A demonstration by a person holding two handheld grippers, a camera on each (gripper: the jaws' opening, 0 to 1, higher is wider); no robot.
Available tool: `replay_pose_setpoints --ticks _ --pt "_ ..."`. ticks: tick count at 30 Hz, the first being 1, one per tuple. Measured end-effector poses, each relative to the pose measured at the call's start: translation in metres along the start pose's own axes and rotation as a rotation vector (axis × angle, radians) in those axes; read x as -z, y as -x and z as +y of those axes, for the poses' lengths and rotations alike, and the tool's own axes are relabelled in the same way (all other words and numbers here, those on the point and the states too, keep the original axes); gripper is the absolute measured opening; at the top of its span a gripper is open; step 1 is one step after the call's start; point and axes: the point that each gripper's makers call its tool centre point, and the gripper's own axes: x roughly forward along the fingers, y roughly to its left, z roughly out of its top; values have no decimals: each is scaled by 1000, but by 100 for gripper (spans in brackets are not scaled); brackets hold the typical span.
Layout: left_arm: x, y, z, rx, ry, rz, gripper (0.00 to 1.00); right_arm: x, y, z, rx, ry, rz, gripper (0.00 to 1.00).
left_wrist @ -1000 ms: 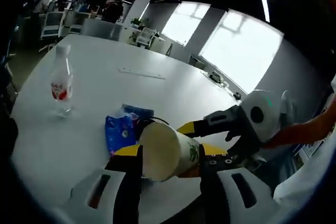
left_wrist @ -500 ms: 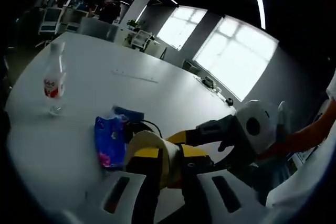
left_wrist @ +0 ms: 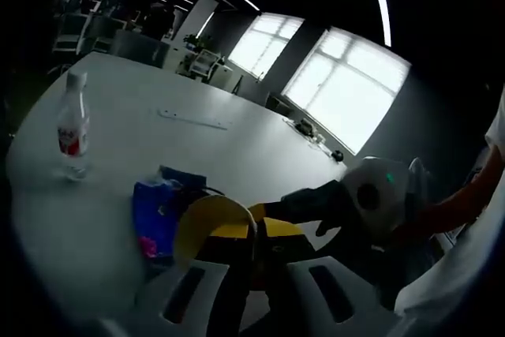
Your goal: Arrange the tabletop items into an orderly group along one side of the table until the central work area is clear of visible clutter.
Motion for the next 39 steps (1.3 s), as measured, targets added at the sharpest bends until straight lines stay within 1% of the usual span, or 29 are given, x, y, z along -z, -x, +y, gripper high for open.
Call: replay_pose_setpoints --ticks 5,6,8,11,13,17,19,21,25,28,31,35,39 --pt "2 -1 -1 -27 -77 34 0 0 -1 1 4 -17 0 38" --pt "3 -2 -1 -36 -114 51 0 1 -2 1 4 -23 1 38" --pt "4 -4 -2 -37 -133 64 0 2 -2 1 4 -30 3 38" --pt "9 -6 3 -34 -119 79 0 8 -4 3 -17 -56 30 38" --pt "11 -5 4 -40 -107 79 0 10 -4 3 -19 -59 38 37" --pt "15 -2 8 -65 -141 93 0 16 1 3 -12 -75 41 34" --pt "15 -2 10 -66 -137 96 0 20 4 3 -4 -91 46 37" --pt "14 0 17 -91 -144 97 0 26 5 4 -2 -107 56 40" --pt "8 2 25 -117 -139 83 0 35 10 6 0 -140 66 44" --pt "5 4 32 -149 -157 83 0 38 15 5 9 -176 66 47" --pt "5 6 36 -168 -183 95 0 41 20 6 16 -214 55 51" --pt "5 6 41 -180 -179 96 0 48 26 7 29 -234 60 51" --pt "5 7 48 -205 -185 104 0 57 35 2 56 -270 70 52"
